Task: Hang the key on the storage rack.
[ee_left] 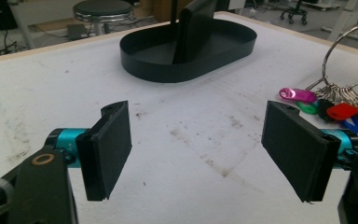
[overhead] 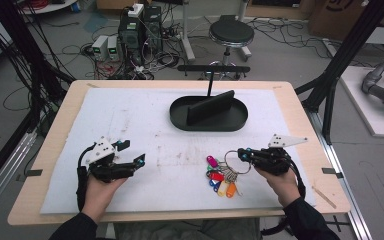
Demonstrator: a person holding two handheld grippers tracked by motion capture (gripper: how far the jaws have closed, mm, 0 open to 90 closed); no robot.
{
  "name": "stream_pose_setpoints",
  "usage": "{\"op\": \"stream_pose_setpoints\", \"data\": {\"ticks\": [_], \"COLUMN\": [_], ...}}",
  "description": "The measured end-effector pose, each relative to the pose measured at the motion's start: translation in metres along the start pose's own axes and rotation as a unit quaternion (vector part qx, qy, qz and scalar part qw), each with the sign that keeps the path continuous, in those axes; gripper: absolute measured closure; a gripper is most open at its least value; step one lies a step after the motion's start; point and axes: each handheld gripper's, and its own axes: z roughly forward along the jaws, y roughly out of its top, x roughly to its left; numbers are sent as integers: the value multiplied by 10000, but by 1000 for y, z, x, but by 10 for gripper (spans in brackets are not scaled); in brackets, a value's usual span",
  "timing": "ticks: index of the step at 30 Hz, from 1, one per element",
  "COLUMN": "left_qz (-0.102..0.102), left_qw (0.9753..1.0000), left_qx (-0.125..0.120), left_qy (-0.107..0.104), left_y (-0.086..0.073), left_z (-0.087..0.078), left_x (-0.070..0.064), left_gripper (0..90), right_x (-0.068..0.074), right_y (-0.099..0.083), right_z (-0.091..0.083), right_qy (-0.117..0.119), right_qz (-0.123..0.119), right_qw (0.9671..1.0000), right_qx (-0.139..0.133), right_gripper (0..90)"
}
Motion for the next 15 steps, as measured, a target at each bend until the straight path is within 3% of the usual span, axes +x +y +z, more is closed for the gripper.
{"op": "stream_pose_setpoints", "data": {"ticks": [10, 15], "left_qz": [93, 135], "left_qw": [9979, 9966], "left_qx": [-112, -106], "left_qy": [-638, -807], "left_y": [16, 25], "left_z": [14, 21], "left_x": [-8, -13], "left_gripper": [241, 241], "right_x": [7, 8], "right_y": [28, 40], "right_z": [1, 1], "right_qy": [280, 368], "right_qz": [-335, -446], "right_qw": [9990, 9982], "right_qx": [-83, -128], "right_gripper": [880, 880]}}
